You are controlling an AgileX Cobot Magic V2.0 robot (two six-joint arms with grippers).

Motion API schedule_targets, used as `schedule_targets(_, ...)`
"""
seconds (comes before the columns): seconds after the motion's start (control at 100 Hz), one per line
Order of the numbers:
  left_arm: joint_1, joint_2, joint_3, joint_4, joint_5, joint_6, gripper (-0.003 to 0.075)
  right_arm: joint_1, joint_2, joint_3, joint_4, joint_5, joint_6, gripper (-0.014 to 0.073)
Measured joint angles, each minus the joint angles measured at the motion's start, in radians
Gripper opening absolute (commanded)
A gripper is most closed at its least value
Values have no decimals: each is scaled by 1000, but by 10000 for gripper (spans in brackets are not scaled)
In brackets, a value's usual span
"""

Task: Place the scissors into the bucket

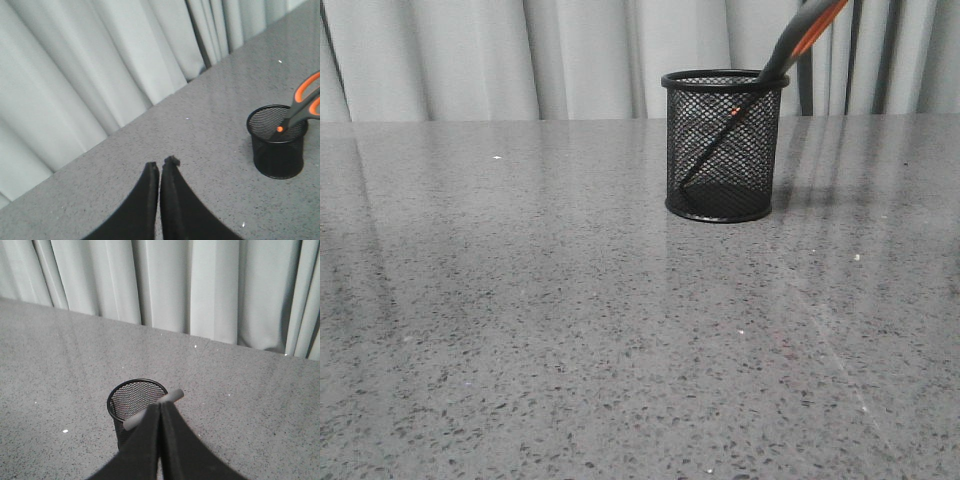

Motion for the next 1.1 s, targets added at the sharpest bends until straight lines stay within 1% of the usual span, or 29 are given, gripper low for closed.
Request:
schedule_targets(0.14, 0, -182, 288, -26, -197, 0, -20, 0, -122, 141, 7, -72, 2, -45)
schedule_targets(0.29, 0, -398, 583, -87, -399, 0, -20, 0, -246, 293, 11, -162, 2, -45)
schedule_targets(0.38, 0, -511, 717, -121, -477, 0, -20, 0, -320, 383, 11, -208, 2, -46)
schedule_targets(0.5, 0, -651, 869, -166, -530, 0, -20, 0, -392, 480, 11, -243, 2, -46)
schedule_targets(0.62, 0, -733, 950, -189, -588, 0, -20, 0, -422, 546, 23, -292, 2, -46)
schedule_targets(0.76, 0, -755, 964, -197, -658, 0, -20, 0, -422, 566, 32, -352, 2, -46)
schedule_targets(1.1, 0, -759, 966, -201, -667, 0, -20, 0, -422, 568, 34, -354, 2, -46)
